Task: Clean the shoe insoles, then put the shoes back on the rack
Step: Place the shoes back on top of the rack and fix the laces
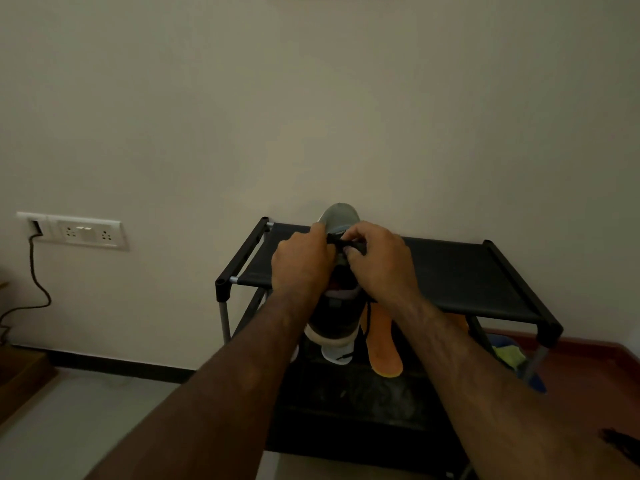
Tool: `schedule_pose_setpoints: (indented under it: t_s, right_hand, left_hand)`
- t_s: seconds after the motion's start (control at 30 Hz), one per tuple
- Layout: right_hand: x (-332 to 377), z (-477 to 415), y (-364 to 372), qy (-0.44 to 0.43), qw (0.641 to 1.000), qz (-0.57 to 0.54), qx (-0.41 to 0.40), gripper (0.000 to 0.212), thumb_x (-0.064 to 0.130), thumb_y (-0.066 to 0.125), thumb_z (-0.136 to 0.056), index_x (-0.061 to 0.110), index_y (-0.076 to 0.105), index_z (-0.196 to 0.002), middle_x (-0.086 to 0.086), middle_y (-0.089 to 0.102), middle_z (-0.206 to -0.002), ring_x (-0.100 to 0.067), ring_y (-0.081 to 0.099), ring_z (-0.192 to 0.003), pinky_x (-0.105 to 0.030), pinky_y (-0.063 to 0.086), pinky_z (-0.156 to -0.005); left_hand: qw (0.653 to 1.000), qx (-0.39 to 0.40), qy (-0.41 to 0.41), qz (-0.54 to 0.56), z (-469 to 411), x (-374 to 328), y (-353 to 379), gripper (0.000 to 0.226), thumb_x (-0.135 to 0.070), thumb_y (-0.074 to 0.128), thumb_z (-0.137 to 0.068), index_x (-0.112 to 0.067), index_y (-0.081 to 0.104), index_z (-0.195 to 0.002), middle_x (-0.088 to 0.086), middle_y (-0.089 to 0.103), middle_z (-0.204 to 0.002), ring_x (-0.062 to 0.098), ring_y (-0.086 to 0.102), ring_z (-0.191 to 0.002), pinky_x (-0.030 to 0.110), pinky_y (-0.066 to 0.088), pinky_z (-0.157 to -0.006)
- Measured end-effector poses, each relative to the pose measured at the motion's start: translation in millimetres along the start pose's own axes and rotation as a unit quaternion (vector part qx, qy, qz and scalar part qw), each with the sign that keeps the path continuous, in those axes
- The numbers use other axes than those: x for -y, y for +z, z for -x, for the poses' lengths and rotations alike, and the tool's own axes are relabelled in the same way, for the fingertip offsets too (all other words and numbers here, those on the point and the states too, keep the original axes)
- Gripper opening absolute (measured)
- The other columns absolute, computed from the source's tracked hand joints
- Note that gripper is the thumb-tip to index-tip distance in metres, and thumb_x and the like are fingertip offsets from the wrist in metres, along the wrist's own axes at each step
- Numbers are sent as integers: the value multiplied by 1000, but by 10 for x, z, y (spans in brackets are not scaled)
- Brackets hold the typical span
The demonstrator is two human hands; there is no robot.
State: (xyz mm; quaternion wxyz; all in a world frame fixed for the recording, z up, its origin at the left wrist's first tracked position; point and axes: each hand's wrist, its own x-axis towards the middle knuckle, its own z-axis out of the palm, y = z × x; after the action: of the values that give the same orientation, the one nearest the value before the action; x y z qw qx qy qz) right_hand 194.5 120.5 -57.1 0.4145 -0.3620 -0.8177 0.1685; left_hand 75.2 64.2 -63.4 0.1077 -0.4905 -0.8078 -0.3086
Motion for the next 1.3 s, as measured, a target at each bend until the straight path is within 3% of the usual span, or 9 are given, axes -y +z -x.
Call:
schedule_pose_setpoints:
  t_s: [0.13,0.37,0.47,0.63,0.73,0.83,0.93,1.1,1.3]
  right_hand:
    - [-46,-128,-66,-2,1000,4,5,10,22,66,-97,25,72,-105,8,71,-97,-10,67,-87,-18,52,-68]
    - [-11,-259,15,47,998,-33,-16,16,23,63,-99,22,80,-102,1,76,-92,-18,71,-81,-39,62,-75]
    - [-41,-273,58,98,991,-85,-25,16,24,65,-100,24,81,-102,5,76,-91,-15,70,-83,-38,62,-78]
    - [-52,-277,54,76,995,-67,-20,17,20,64,-100,20,79,-106,3,76,-97,-12,69,-87,-29,59,-77]
    - [-60,-273,40,39,998,-52,-13,15,18,62,-101,19,76,-106,3,74,-96,-12,69,-87,-29,59,-76]
    - [-33,-168,32,9,998,-63,-11,12,16,57,-102,20,67,-108,4,70,-99,-6,65,-86,-20,54,-70]
    - [-22,-15,-74,-13,993,-113,11,12,12,55,-103,22,60,-106,6,67,-100,-2,63,-89,-13,50,-66]
    - [-35,321,-205,-100,991,-50,69,22,6,63,-87,25,54,-95,8,57,-97,-7,57,-84,-25,48,-68]
    - [210,137,-371,-15,991,-41,130,10,25,61,-99,27,62,-109,6,65,-95,-9,64,-84,-24,50,-67]
  left_hand:
    - [998,40,40,25,5,52,-69,22,-35,50,-103,-15,58,-103,3,63,-83,22,63,-72,41,60,-71]
    - [992,28,75,-102,-177,-14,-146,24,-27,39,-108,-17,50,-90,0,47,-72,22,53,-67,36,50,-66]
    - [989,31,82,-119,-229,-51,-113,18,-21,46,-106,-11,59,-100,6,60,-84,29,63,-79,41,58,-74]
    - [994,88,52,-49,-336,-42,-179,27,-32,40,-109,-14,53,-93,13,65,-93,31,63,-82,42,55,-75]
    - [991,123,45,8,-198,27,-180,26,-41,46,-105,-15,52,-103,8,60,-93,24,60,-80,40,55,-73]
    - [995,75,29,53,-75,59,-173,20,-32,55,-101,-14,51,-107,9,61,-98,27,63,-83,48,60,-78]
    - [998,19,37,53,107,32,-148,20,-34,56,-100,-17,49,-110,4,60,-100,20,62,-81,43,60,-76]
    - [999,26,26,1,364,73,-27,28,-45,44,-106,-19,45,-117,5,57,-106,21,62,-84,39,59,-74]
    - [999,32,19,11,369,28,2,26,-37,51,-105,-17,45,-121,9,59,-113,24,65,-91,39,59,-79]
